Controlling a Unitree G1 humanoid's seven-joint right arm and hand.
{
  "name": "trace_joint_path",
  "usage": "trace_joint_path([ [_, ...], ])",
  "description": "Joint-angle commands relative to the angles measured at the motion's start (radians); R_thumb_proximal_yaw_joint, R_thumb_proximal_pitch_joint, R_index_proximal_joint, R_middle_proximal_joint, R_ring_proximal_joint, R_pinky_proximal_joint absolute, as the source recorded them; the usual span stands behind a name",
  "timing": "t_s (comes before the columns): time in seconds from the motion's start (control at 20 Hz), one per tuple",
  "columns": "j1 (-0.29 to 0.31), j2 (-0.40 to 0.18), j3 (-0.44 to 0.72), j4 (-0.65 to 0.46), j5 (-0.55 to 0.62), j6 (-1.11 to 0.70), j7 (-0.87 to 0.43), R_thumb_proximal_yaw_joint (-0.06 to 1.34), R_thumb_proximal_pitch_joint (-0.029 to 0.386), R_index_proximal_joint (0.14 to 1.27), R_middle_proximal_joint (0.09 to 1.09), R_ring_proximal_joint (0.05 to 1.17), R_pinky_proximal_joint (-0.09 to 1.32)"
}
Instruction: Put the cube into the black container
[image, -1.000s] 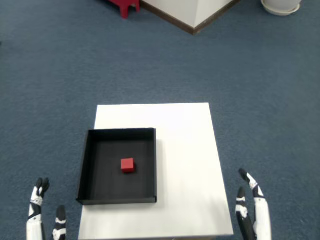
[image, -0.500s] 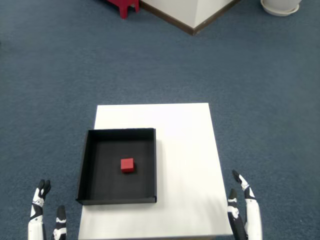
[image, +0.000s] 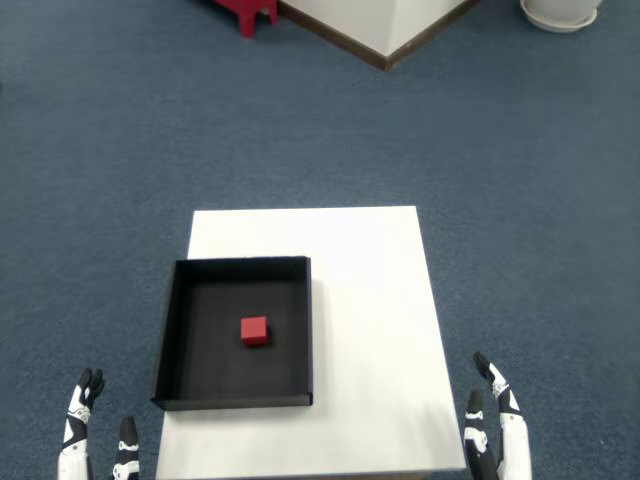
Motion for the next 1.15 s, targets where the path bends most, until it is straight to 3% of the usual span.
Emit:
trace_joint_path([
  [0.05,-0.017,-0.007,-0.011,0.013,-0.006,-0.068,-0.043,0.14,0.277,0.22,0.23,0.25,0.06],
  [0.85,-0.018,-0.013,-0.024,0.091,0.018,-0.162,-0.030,0.14,0.261,0.22,0.23,0.25,0.02],
  [1.15,-0.045,-0.013,-0.029,0.094,0.021,-0.196,-0.031,0.13,0.259,0.22,0.23,0.25,0.01],
])
